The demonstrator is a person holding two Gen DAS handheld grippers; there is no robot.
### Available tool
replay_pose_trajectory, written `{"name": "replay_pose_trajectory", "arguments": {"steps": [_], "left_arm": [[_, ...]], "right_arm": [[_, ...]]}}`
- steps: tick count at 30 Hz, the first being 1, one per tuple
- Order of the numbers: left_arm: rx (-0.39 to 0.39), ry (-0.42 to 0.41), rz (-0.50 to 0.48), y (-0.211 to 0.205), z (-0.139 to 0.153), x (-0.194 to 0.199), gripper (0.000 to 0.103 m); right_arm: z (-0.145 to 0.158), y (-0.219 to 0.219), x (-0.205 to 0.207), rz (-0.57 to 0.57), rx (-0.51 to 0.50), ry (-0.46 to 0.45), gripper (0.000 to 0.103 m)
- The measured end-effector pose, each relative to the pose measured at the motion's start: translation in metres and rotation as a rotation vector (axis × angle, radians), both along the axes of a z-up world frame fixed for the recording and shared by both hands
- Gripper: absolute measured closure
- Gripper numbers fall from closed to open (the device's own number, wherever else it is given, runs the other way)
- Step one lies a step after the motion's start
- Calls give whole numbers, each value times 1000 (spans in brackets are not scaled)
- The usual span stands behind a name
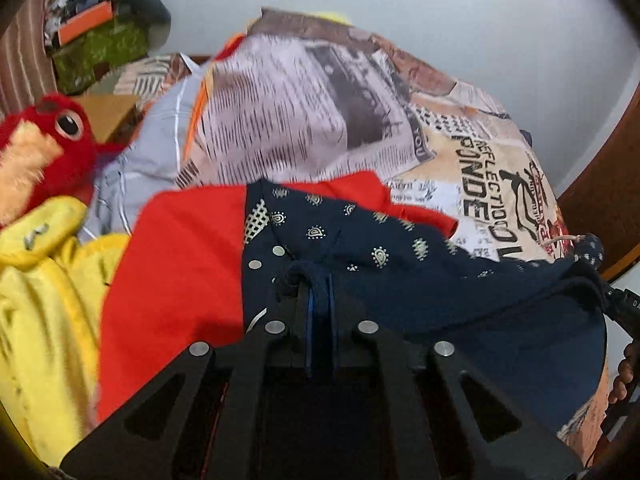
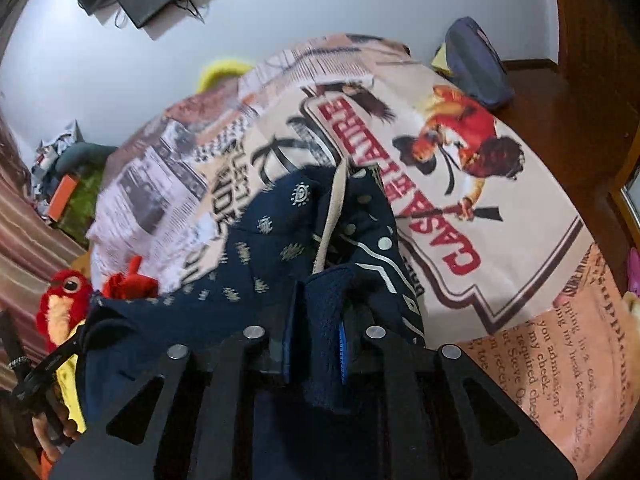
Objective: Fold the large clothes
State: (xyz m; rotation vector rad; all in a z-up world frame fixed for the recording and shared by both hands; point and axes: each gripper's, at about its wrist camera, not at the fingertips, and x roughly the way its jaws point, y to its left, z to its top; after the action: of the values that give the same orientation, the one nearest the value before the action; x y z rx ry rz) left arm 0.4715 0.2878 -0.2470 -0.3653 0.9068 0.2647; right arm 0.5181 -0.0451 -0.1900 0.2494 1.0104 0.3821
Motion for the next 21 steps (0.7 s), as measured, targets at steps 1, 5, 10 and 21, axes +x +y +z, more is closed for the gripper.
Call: {"name": "replay_pose_trajectory", "arguments": {"steps": [1, 5, 10, 21], "left_arm": [[-6, 2, -7, 0, -2, -1, 95], [36, 41, -67, -7, 9, -5, 91], [119, -8, -94, -19, 52, -33, 50], [137, 38, -222, -61, 49, -64, 47]], "right_arm": [[1, -2, -2, 5, 0, -5, 83], [17, -6, -11, 23, -44, -23, 75], [51, -7, -36, 36, -153, -138, 66], [60, 18, -91, 204, -207, -194, 45]]}}
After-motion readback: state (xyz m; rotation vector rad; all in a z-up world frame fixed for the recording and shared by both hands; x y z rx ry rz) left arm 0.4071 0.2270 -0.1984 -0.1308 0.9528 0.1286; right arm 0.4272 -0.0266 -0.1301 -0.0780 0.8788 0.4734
